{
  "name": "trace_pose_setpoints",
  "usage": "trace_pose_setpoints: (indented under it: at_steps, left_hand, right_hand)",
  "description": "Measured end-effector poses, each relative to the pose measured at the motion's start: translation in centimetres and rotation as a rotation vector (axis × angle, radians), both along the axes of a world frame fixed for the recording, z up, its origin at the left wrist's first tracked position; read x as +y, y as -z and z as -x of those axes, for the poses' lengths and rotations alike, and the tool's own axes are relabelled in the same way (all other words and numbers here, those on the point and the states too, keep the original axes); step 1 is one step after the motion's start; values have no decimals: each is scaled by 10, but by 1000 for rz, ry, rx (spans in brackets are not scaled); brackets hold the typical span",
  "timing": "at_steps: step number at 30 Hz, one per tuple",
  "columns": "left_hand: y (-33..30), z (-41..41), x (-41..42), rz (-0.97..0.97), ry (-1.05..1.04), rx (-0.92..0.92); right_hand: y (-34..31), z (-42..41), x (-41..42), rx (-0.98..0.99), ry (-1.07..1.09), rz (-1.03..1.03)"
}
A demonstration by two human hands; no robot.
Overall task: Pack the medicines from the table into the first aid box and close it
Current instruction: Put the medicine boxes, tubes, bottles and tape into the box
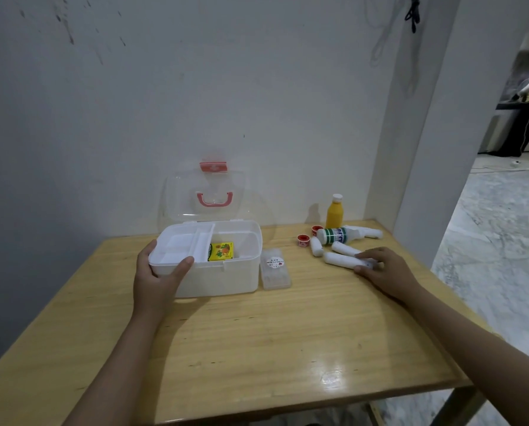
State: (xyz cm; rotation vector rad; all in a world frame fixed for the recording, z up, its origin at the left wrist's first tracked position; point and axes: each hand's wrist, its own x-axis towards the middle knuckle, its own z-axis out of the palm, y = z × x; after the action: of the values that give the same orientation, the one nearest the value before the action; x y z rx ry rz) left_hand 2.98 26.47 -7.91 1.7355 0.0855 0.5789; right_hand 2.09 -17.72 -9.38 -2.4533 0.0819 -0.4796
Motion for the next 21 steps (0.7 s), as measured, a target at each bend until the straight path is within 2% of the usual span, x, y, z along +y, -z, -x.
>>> trace_pose_setpoints:
  at_steps: [9, 16, 21]
  left_hand:
    - [-3, 3, -1, 24, 12, 13]
    - [-3, 5, 0, 35, 29, 16]
    - [-3, 5, 1, 40, 34, 18]
  right_hand:
    - [-6, 15, 13, -91, 26, -23]
    - [-72, 23, 47, -305, -177, -4]
    - [-130, 2, 105, -267, -384, 25]
